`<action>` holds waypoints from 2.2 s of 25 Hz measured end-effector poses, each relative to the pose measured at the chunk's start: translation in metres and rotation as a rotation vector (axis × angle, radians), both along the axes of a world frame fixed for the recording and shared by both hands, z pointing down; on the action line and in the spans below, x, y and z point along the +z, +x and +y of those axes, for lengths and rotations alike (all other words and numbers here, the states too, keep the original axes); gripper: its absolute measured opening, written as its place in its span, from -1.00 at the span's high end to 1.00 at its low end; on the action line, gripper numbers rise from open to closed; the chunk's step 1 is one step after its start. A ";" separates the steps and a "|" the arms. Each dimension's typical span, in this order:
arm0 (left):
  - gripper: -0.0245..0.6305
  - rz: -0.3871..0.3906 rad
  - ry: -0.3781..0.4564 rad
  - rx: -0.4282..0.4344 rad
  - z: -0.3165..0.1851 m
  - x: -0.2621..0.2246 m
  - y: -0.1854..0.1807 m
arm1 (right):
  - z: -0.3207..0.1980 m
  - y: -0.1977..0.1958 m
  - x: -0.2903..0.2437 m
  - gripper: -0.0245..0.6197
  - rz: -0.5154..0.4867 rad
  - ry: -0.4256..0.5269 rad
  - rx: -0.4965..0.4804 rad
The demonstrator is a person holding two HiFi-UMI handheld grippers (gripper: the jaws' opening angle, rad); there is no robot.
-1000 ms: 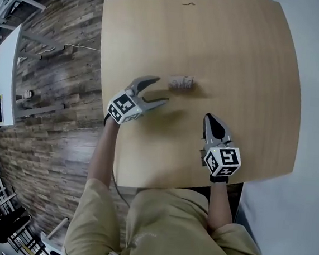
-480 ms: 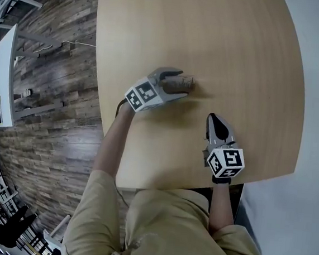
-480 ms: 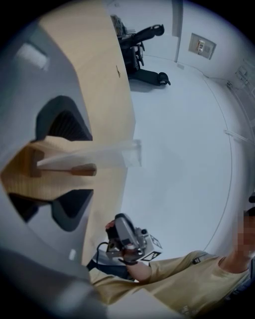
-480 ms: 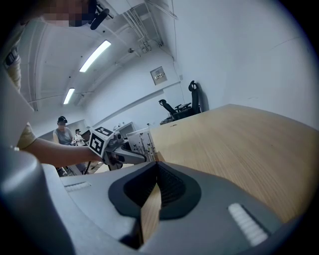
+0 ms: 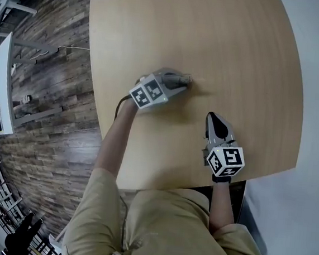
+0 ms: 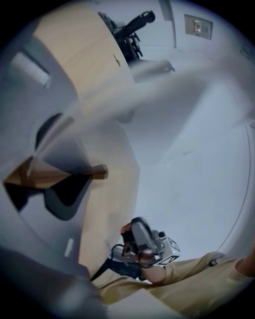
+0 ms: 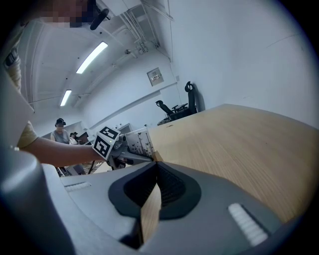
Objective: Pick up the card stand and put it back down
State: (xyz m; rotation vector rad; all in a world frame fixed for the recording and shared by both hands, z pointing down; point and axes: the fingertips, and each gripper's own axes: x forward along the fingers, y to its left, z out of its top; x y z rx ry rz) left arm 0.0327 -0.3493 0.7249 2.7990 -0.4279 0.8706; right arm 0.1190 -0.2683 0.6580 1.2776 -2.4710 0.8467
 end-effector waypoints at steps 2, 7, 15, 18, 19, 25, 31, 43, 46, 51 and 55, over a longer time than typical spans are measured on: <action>0.67 0.002 -0.004 0.015 0.004 0.000 0.003 | 0.001 0.002 0.000 0.90 -0.001 0.001 0.004; 0.78 0.001 -0.022 0.047 0.005 0.002 0.010 | -0.002 0.002 0.004 0.90 -0.005 -0.002 0.016; 0.81 0.005 0.000 0.048 0.040 -0.024 0.019 | 0.012 -0.006 -0.022 0.90 -0.027 0.034 0.019; 0.81 0.030 0.002 0.003 0.047 -0.042 0.021 | 0.010 -0.009 -0.037 0.90 -0.037 0.066 0.025; 0.81 0.032 0.004 -0.017 0.051 -0.048 0.021 | 0.011 -0.011 -0.042 0.90 -0.039 0.077 0.027; 0.81 -0.011 0.013 -0.187 0.082 -0.088 0.006 | 0.033 -0.014 -0.088 0.90 -0.056 0.160 0.046; 0.81 0.026 0.067 -0.406 0.103 -0.147 -0.027 | 0.057 -0.025 -0.134 0.90 -0.074 0.239 0.062; 0.80 0.107 0.311 -0.704 0.183 -0.270 -0.074 | 0.119 -0.048 -0.228 0.90 0.035 0.417 0.059; 0.80 0.151 0.357 -0.784 0.214 -0.290 -0.088 | 0.139 -0.056 -0.241 0.90 0.043 0.448 0.060; 0.80 0.219 0.444 -0.867 0.258 -0.316 -0.107 | 0.169 -0.069 -0.255 0.90 0.056 0.490 0.046; 0.80 0.259 0.505 -0.912 0.288 -0.331 -0.129 | 0.191 -0.082 -0.264 0.90 0.065 0.511 0.040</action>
